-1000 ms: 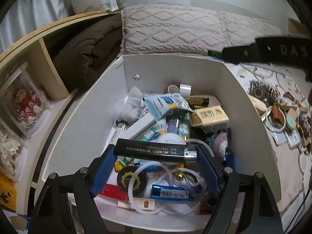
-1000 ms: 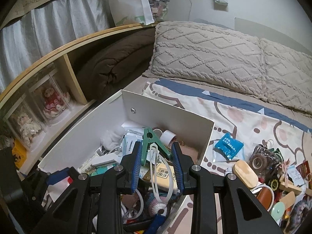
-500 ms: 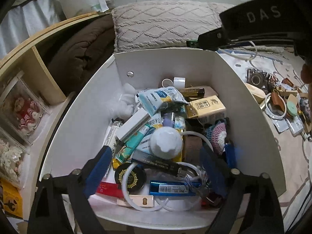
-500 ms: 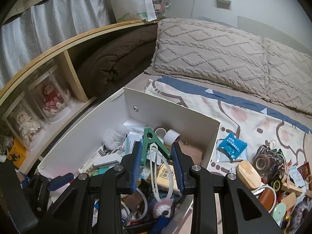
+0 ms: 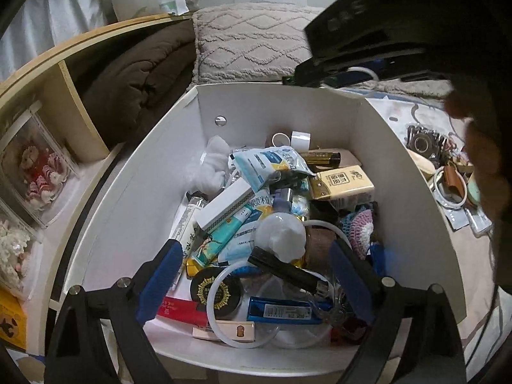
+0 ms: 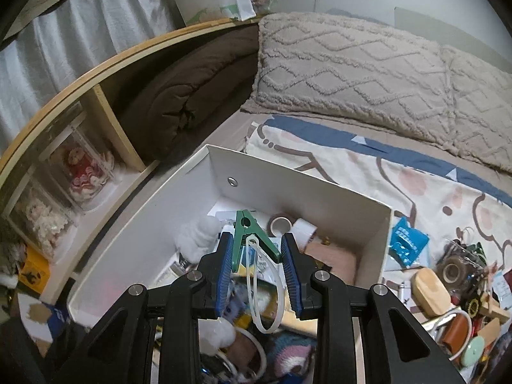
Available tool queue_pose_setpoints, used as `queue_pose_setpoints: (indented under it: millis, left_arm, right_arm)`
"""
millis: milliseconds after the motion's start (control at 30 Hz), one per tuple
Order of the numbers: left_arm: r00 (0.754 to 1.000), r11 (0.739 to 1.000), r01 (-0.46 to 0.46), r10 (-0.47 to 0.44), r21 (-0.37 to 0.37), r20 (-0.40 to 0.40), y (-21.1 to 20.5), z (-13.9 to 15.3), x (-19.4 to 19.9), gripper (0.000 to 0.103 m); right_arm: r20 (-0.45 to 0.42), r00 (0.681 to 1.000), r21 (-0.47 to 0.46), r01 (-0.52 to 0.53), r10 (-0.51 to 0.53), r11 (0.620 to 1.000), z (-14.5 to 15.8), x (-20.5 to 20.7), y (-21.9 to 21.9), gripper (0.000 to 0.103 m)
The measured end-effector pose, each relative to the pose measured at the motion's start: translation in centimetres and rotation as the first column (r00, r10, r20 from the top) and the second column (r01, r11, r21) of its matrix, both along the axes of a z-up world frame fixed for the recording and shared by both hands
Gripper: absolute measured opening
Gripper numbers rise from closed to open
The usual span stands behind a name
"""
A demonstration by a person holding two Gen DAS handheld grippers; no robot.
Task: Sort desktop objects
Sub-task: 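Lower the lighter and clothespin into the white box with both tools, then open the right tool to drop the green clothespin into the box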
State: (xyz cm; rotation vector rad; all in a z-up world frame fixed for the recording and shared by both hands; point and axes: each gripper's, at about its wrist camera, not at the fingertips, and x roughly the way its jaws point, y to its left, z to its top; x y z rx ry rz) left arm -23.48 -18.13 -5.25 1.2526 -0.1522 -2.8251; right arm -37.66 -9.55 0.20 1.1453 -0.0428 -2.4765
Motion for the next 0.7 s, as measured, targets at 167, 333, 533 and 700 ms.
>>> queue_pose_setpoints:
  millis: [167,333,533,700]
  left_arm:
    - [1.000,0.999,-0.026,0.027,0.038,-0.017,-1.4,0.3,0.2,0.093]
    - [0.998,0.998,-0.033,0.036,0.061,-0.051,-2.6,1.2,1.2,0.093]
    - [0.992,0.995,-0.045,0.055,0.093,-0.111,-3.8,2.5,2.4,0.093]
    - [0.988,0.993,-0.068,0.080,0.098,-0.131,-4.4,3.1,2.8,0.093]
  right_arm:
    - [0.013,1.000,0.030,-0.004,0.004,1.000,-0.1,-1.8,-1.7,0.031]
    - [0.076,0.997,0.073,0.000,-0.006,0.997,-1.4,-4.0,-3.2,0.031]
    - [0.125,0.992,0.103,-0.007,-0.006,0.995,-2.9,-6.1,-4.7,0.031]
    - [0.153,0.988,0.113,-0.004,-0.013,0.994,-4.0,-7.5,-6.1,0.031]
